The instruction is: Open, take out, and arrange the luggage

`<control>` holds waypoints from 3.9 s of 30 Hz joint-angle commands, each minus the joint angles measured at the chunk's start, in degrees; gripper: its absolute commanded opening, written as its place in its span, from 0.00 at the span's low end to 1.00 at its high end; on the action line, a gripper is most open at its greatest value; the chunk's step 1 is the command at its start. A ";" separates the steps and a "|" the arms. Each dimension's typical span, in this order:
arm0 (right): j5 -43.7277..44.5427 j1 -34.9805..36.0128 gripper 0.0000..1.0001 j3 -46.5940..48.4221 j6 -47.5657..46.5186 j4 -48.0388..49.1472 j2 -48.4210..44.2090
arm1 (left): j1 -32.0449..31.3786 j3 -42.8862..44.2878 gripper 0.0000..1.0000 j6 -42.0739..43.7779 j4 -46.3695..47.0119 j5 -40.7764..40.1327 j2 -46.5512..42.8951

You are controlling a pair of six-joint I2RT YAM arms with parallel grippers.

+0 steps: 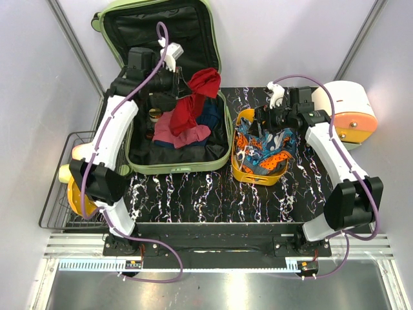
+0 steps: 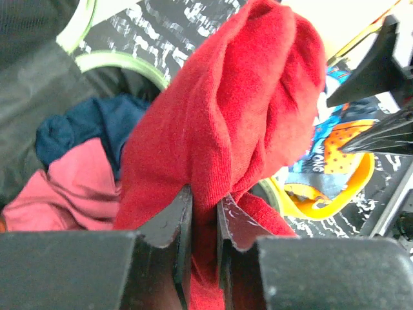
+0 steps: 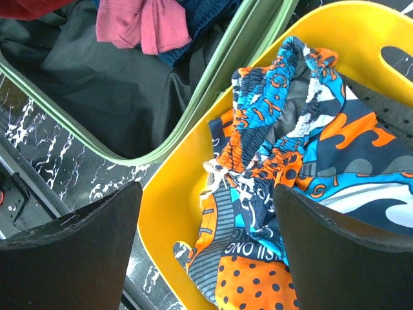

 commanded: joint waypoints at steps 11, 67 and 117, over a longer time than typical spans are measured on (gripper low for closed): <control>-17.91 -0.02 1.00 -6.05 -29.37 11.68 -23.16 | -15.10 4.75 0.00 19.30 -14.52 12.78 -8.03; -6.58 20.19 0.61 -4.12 -56.55 -9.33 -25.19 | -30.33 4.47 0.00 23.10 -19.18 14.72 -4.43; 5.99 -0.46 0.00 26.29 -52.08 -29.21 9.34 | -10.29 -11.43 0.99 16.51 -10.58 15.33 -13.31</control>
